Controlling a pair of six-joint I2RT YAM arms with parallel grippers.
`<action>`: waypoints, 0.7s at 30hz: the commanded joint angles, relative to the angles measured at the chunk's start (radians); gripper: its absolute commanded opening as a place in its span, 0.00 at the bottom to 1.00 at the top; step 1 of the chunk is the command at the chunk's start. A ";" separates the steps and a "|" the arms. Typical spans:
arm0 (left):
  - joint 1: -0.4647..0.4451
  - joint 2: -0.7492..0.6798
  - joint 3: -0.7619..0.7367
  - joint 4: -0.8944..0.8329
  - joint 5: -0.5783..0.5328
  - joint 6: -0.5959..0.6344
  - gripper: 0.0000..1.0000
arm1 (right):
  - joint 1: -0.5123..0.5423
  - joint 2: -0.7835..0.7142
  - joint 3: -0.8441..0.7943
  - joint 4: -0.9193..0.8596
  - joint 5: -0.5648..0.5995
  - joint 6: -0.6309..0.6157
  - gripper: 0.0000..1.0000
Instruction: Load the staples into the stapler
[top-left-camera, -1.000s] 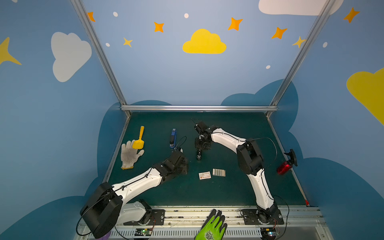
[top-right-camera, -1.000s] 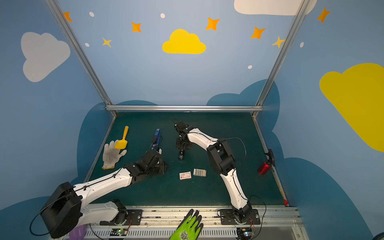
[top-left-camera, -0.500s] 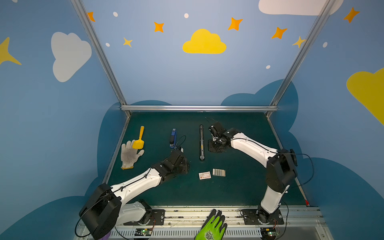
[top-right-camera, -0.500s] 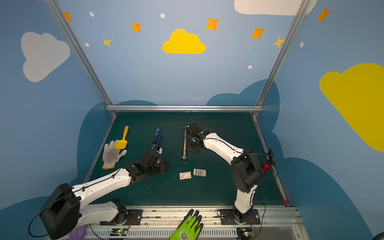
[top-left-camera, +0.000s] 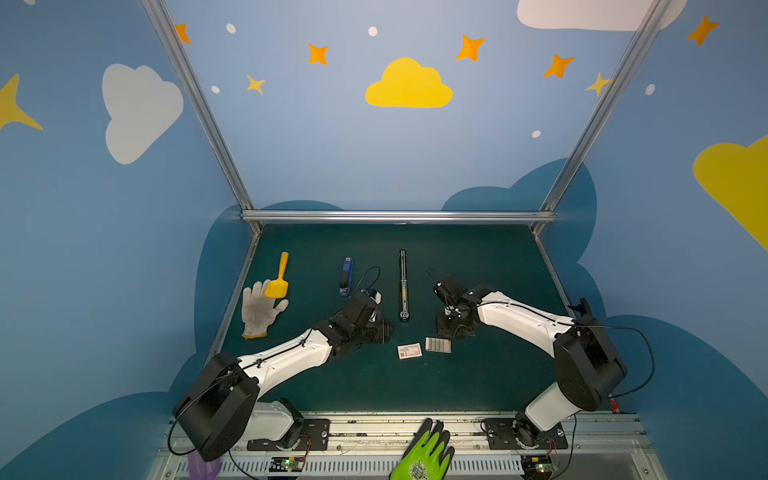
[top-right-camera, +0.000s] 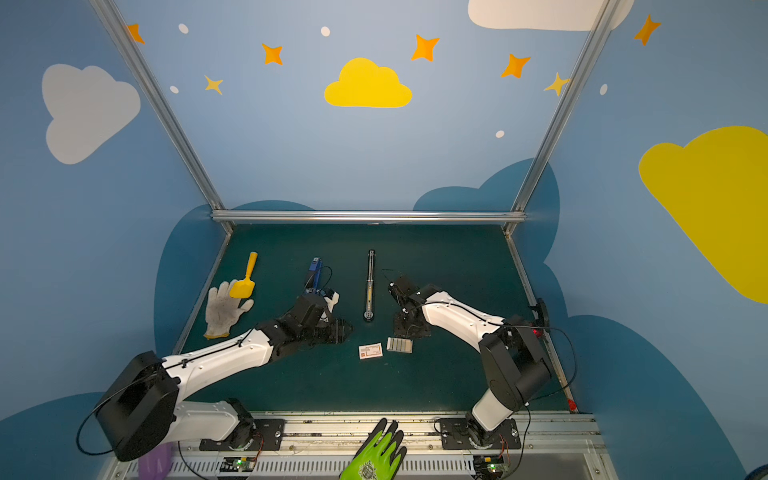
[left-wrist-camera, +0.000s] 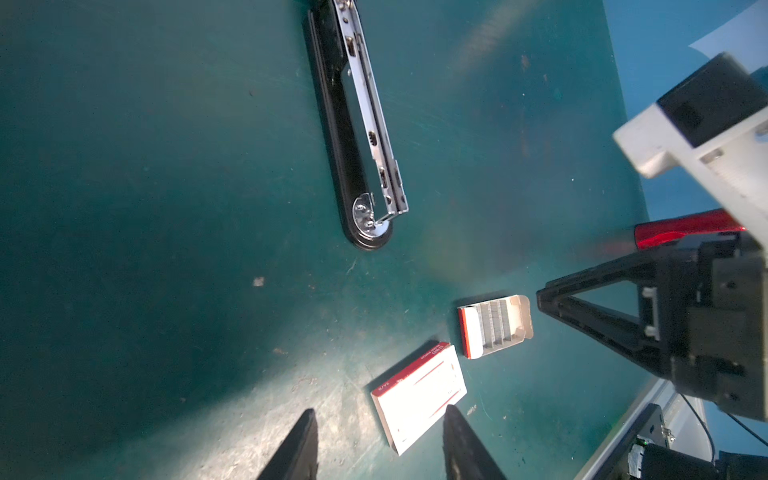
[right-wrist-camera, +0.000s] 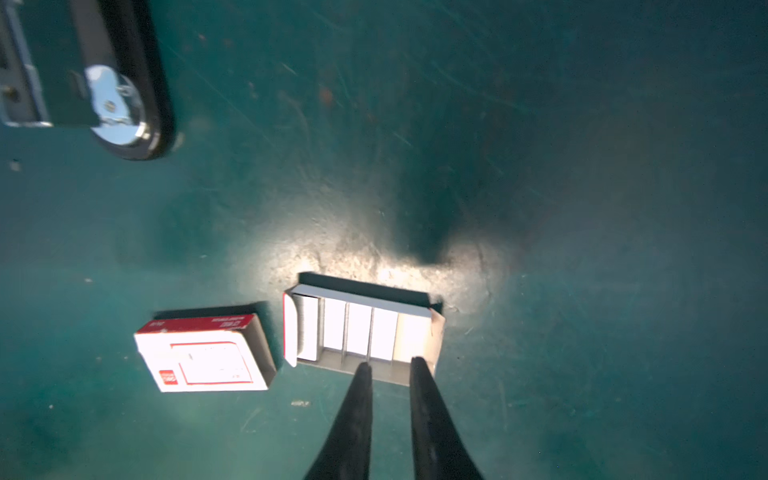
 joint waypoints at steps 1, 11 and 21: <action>-0.004 0.003 0.025 0.012 0.010 0.008 0.49 | -0.003 -0.005 -0.019 0.016 0.001 0.014 0.19; -0.007 -0.011 0.003 0.009 -0.006 -0.002 0.49 | -0.002 0.033 -0.023 -0.006 -0.023 0.019 0.20; -0.008 -0.009 -0.009 0.011 -0.014 -0.009 0.49 | 0.006 0.043 -0.055 0.006 -0.040 0.026 0.19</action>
